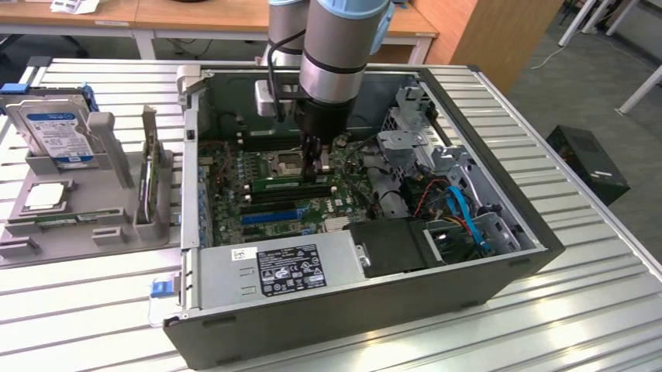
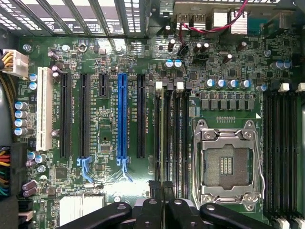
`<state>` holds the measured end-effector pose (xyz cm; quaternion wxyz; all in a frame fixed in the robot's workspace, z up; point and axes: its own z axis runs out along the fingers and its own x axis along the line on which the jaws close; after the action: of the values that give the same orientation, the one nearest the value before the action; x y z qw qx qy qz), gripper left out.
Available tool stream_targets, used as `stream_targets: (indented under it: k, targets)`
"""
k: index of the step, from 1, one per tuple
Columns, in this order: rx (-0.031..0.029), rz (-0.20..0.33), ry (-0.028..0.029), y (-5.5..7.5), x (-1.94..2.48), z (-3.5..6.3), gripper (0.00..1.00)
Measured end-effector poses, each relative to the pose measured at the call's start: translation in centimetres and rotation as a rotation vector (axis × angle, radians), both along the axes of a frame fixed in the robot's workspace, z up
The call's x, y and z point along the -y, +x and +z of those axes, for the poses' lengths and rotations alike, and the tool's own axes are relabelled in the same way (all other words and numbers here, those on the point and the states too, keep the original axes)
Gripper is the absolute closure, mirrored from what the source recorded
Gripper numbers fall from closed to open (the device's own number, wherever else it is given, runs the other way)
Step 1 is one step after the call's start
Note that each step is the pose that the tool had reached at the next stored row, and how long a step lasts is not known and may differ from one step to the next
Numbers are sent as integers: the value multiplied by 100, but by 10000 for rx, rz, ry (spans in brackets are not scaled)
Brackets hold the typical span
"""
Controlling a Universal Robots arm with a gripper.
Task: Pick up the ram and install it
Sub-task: 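Insert the ram into the slot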
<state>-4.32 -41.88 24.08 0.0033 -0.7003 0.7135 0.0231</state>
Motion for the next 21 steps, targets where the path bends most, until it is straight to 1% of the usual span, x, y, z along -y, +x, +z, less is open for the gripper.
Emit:
stream_targets:
  k: [10,14,21]
  targets:
    - [2,-1,19,10,0,-7,88]
    - [1,0,16,10,7,-28,88]
    - [1,0,15,-6,7,-33,88]
